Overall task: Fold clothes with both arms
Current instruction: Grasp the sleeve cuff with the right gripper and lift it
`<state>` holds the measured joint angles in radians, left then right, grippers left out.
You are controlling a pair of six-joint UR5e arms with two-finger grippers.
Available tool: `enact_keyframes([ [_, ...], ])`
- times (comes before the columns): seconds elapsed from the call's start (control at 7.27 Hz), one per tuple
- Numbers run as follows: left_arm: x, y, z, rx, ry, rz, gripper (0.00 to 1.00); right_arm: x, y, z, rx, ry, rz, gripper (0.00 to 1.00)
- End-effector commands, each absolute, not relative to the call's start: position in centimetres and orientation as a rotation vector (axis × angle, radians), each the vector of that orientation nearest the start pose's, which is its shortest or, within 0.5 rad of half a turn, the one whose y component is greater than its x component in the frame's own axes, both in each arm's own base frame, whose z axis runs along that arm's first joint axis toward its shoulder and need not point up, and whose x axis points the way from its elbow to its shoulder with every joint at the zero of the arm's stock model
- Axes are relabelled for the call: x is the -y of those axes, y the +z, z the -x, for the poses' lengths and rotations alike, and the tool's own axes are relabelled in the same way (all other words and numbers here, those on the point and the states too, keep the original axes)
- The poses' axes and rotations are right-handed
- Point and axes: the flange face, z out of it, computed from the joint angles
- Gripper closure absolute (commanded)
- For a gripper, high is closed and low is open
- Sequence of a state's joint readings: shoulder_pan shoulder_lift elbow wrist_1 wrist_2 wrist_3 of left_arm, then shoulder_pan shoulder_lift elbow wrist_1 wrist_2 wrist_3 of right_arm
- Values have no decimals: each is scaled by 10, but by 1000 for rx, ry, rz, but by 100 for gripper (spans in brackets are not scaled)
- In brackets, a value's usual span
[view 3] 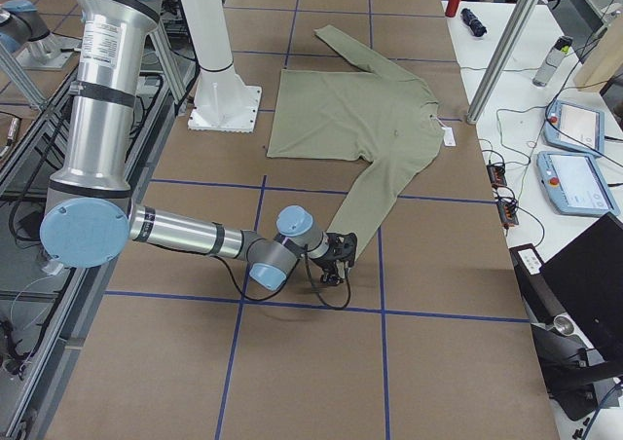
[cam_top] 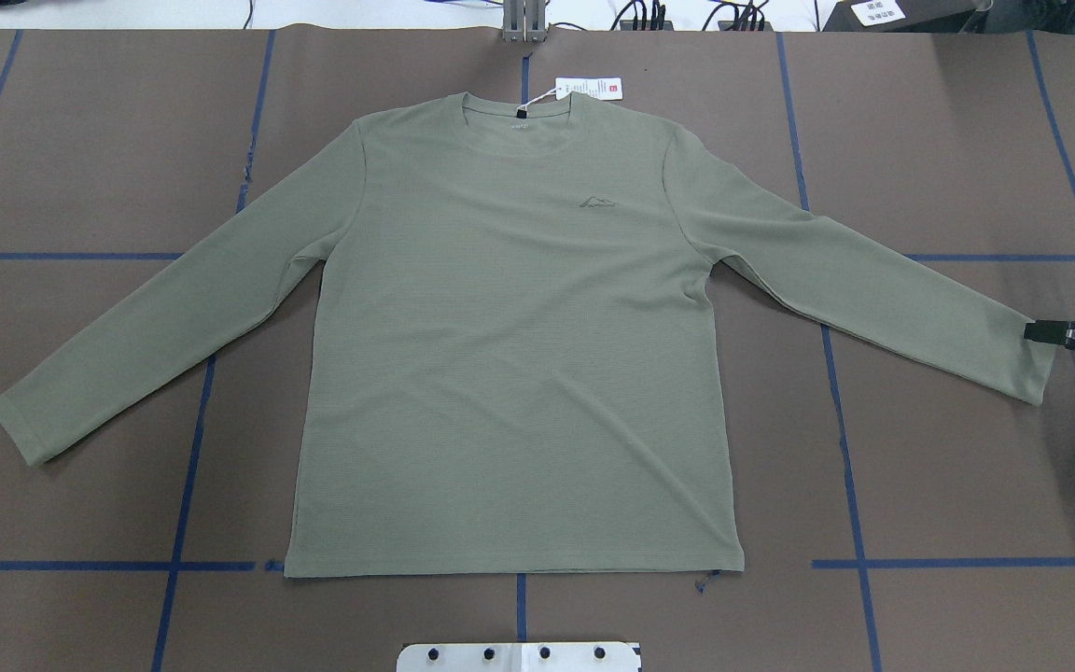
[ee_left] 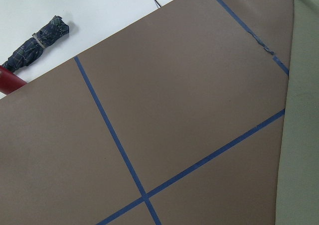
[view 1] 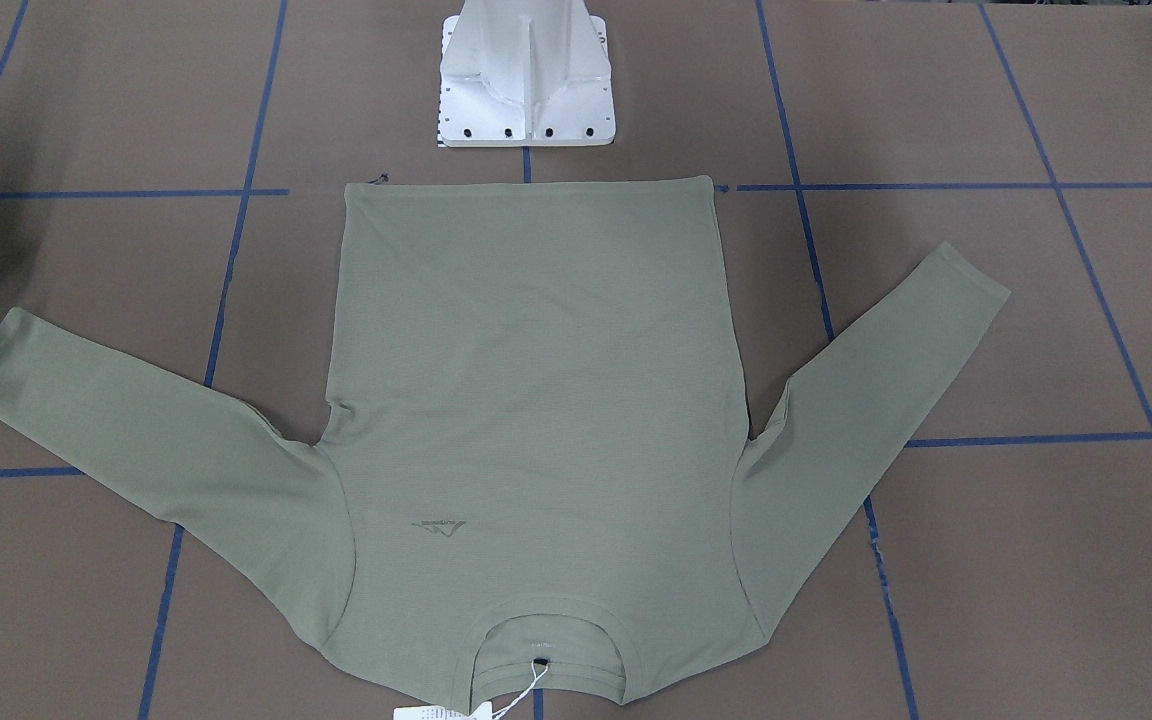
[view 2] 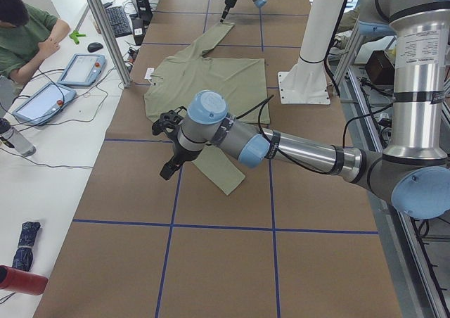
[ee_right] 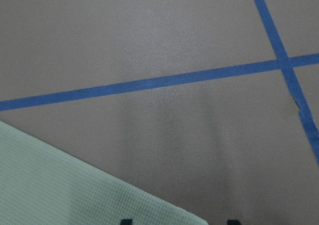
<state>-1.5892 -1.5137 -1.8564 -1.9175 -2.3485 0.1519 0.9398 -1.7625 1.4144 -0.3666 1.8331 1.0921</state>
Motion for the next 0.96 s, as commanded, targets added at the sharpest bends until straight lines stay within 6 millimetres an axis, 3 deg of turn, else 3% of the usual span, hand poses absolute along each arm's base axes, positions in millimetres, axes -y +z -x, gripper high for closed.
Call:
enact_keyframes([
  [0.0,479,503,72,-709,347,-610,0,410,700,167,814,326,-369,58],
  [0.14,478,503,72,-709,347,-610,0,416,695,171,823,326,-376,100],
  [0.28,478,503,72,-709,347,-610,0,418,693,173,825,319,-379,100],
  [0.55,478,503,72,-709,347,-610,0,424,672,175,852,303,-397,100],
  [0.69,478,502,72,-709,348,-611,0,428,651,171,866,307,-392,100],
  [0.83,478,502,73,-708,347,-613,0,431,617,167,857,318,-375,100],
])
